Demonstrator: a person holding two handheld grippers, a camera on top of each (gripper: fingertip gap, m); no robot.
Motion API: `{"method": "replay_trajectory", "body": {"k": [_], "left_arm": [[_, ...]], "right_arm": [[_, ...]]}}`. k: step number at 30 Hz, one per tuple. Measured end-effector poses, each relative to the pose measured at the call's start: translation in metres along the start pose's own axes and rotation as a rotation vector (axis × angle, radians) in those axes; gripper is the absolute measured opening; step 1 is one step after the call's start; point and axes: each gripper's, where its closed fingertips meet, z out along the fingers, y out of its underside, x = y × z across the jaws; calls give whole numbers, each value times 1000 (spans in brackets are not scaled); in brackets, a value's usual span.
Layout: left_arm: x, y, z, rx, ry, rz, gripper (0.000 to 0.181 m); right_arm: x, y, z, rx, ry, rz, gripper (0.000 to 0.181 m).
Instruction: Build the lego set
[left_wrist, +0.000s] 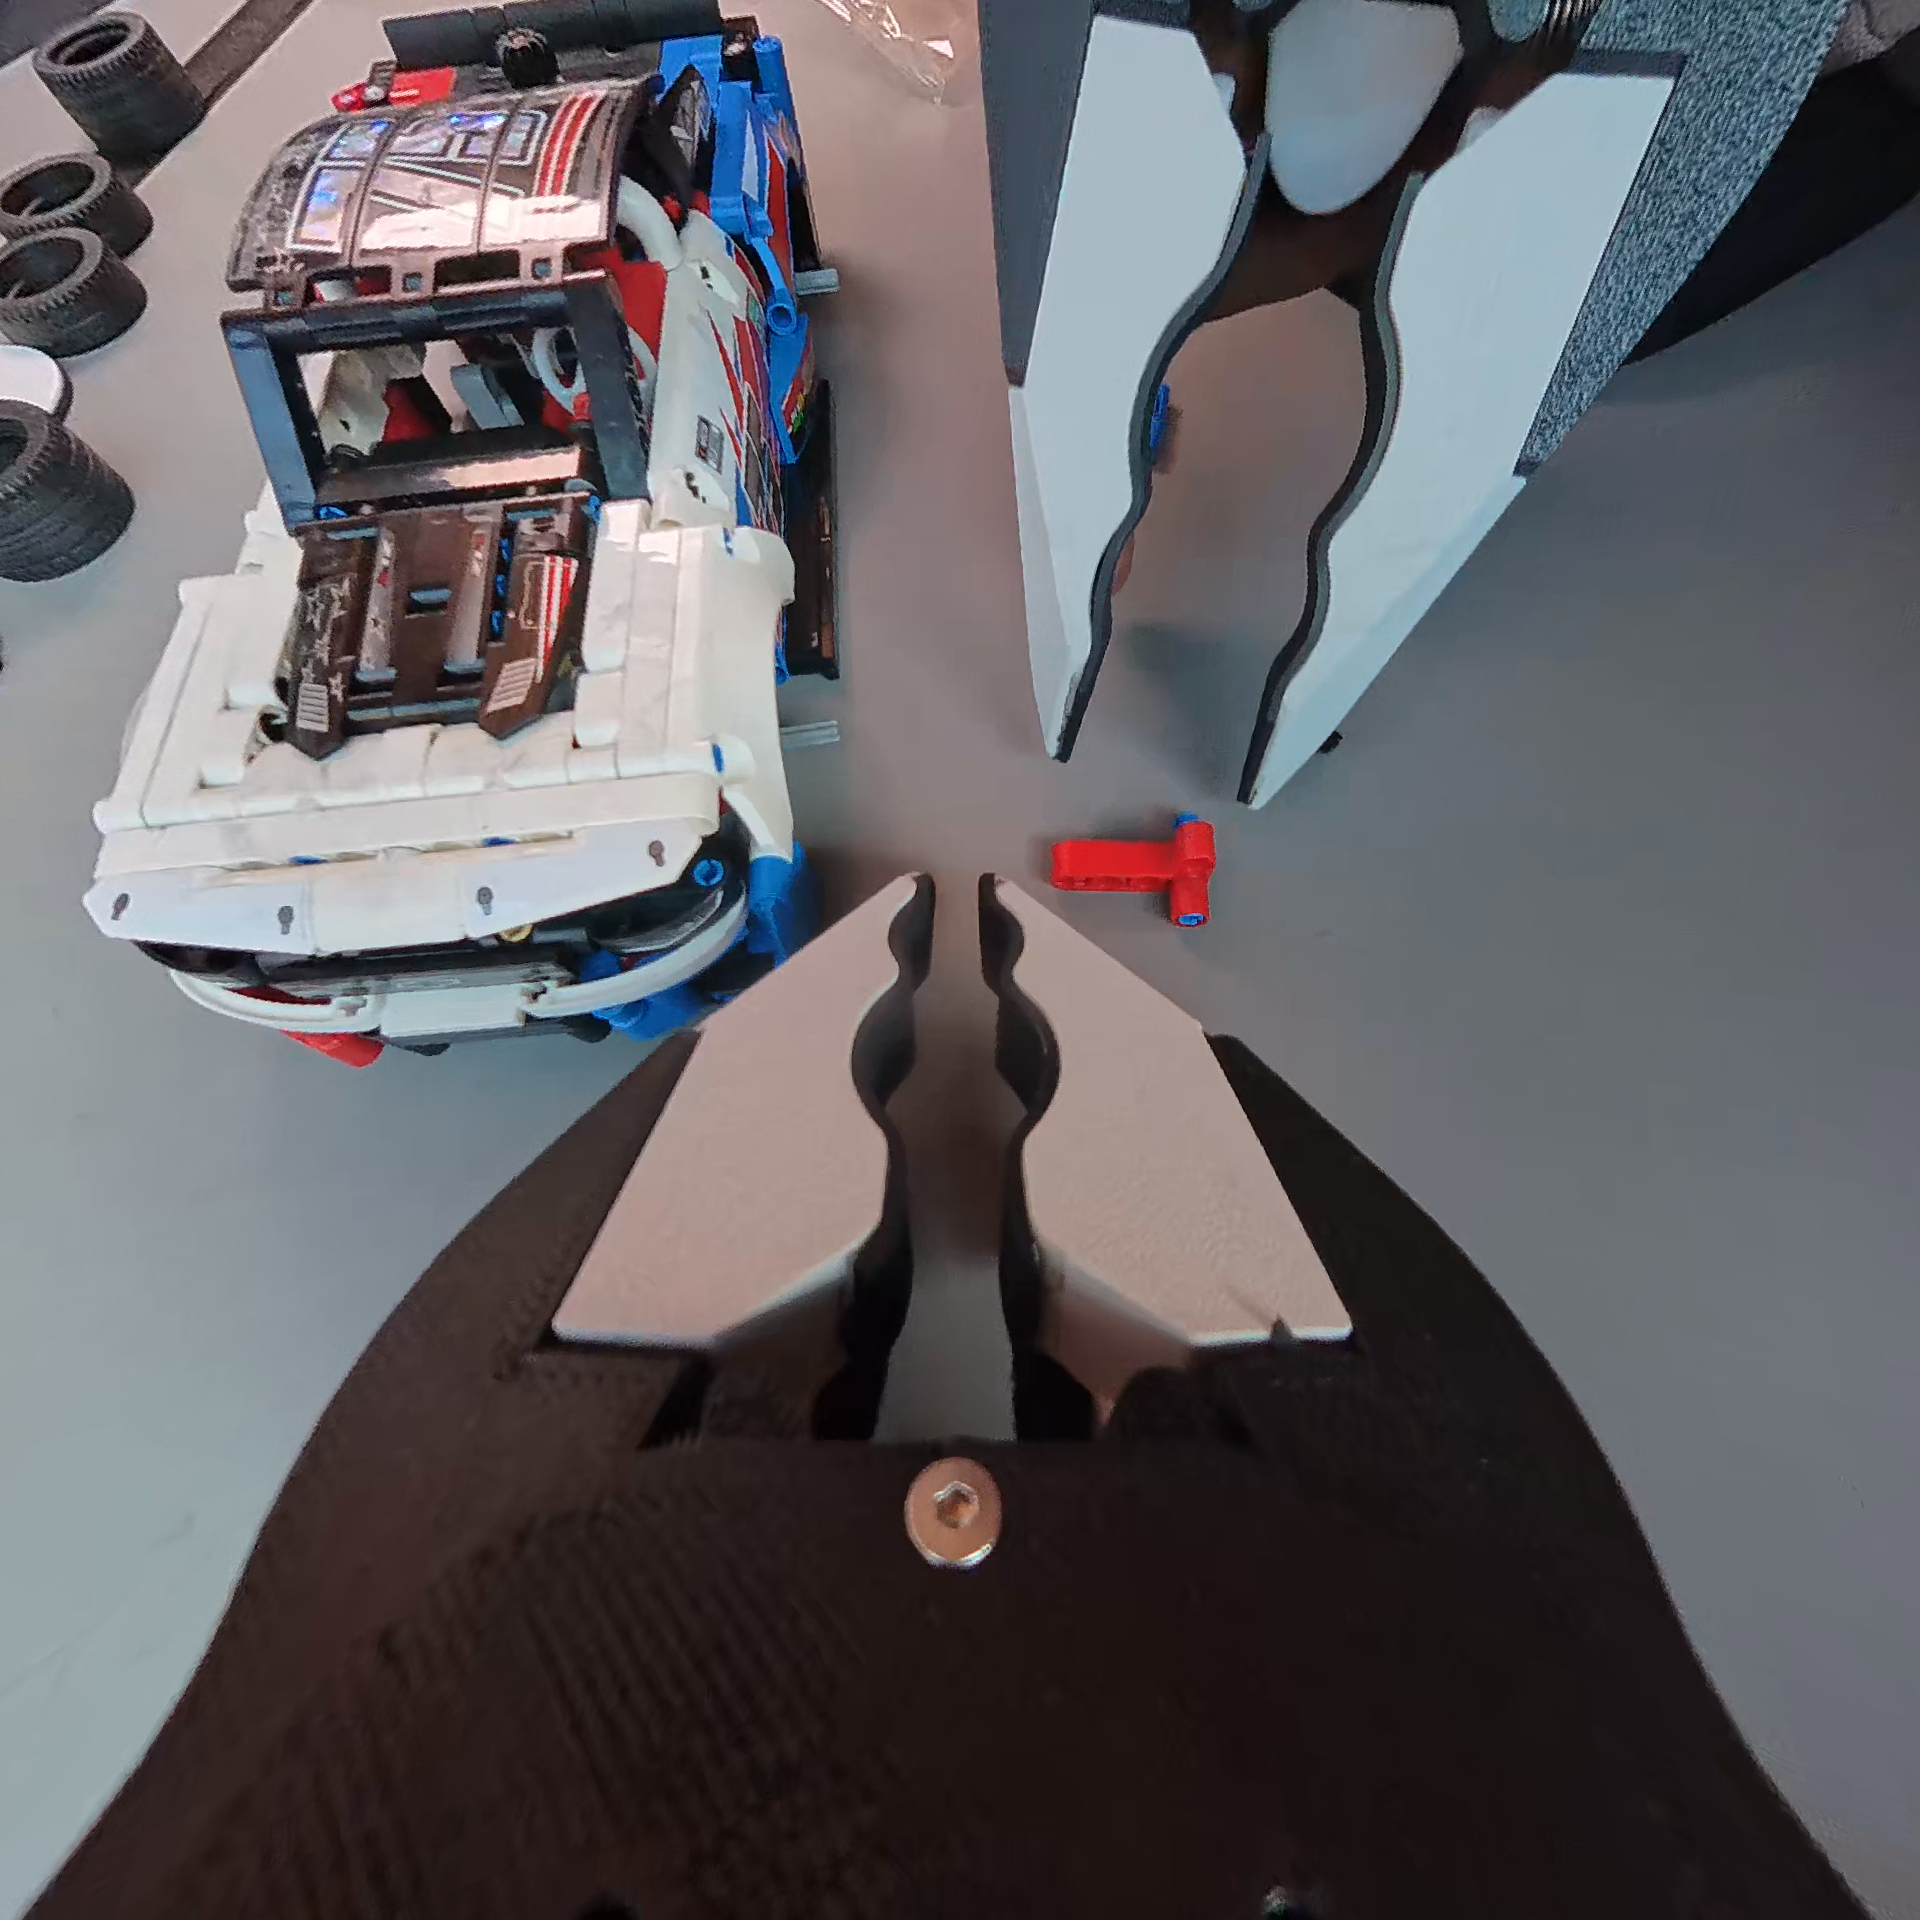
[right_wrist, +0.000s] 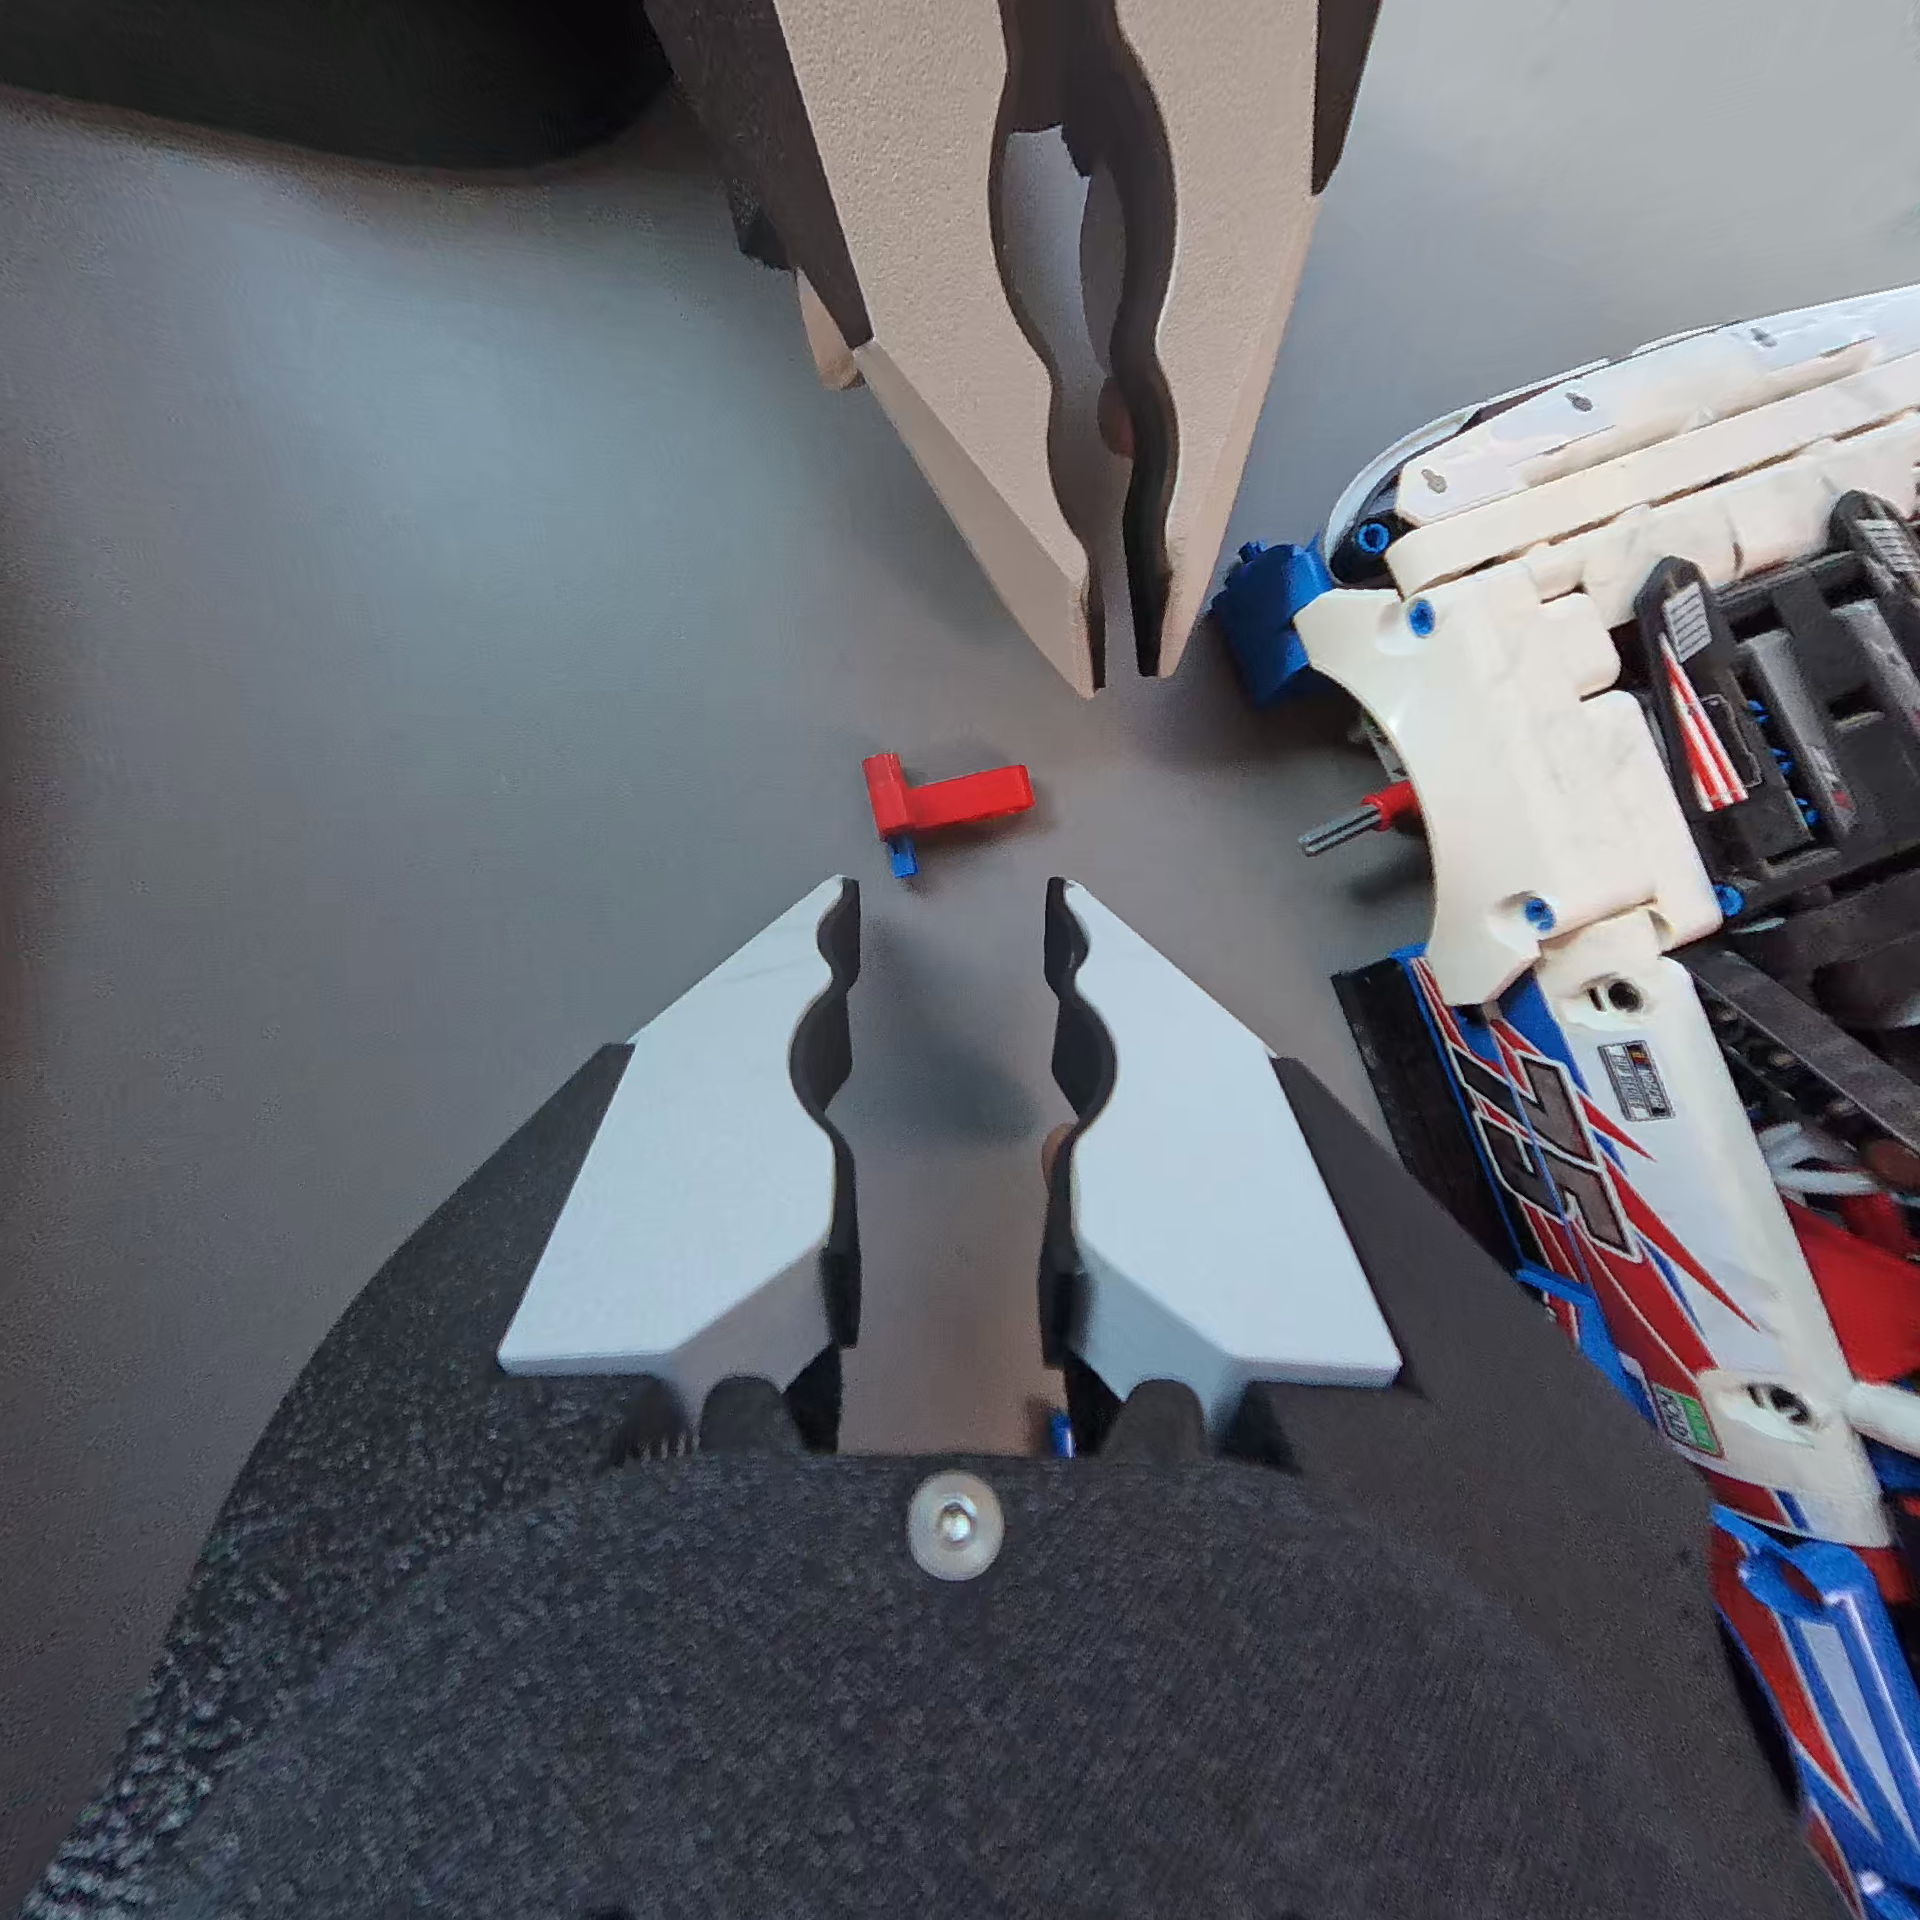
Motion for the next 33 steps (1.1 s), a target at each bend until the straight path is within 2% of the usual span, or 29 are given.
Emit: {"method": "replay_trajectory", "body": {"k": [1, 11, 14, 19, 21, 25, 29, 33], "left_arm": [[-1, -1, 0, 4, -5, 0, 6], [-2, -3, -2, 7, -24, 21, 4], [-1, -2, -1, 0, -20, 26, 4], [0, -3, -2, 8, -14, 27, 3], [-1, -6, -3, 25, -16, 12, 3], [-10, -17, -11, 101, -31, -66, 4], [-8, -44, -26, 280, 34, -139, 14], [3, -69, -42, 447, 130, -176, 21]], "right_arm": [[0, 0, 1, -4, 1, 4, 33], [-6, 0, 8, -61, -32, -3, 30], [-6, -1, 9, -64, -36, -2, 14], [0, -2, 10, -27, -17, -16, 2], [5, -8, 6, 58, -6, -18, 2], [21, -33, -18, 330, 52, 37, 2], [27, -58, -50, 618, 99, 50, 2], [22, -74, -72, 818, 131, -12, 2]]}}
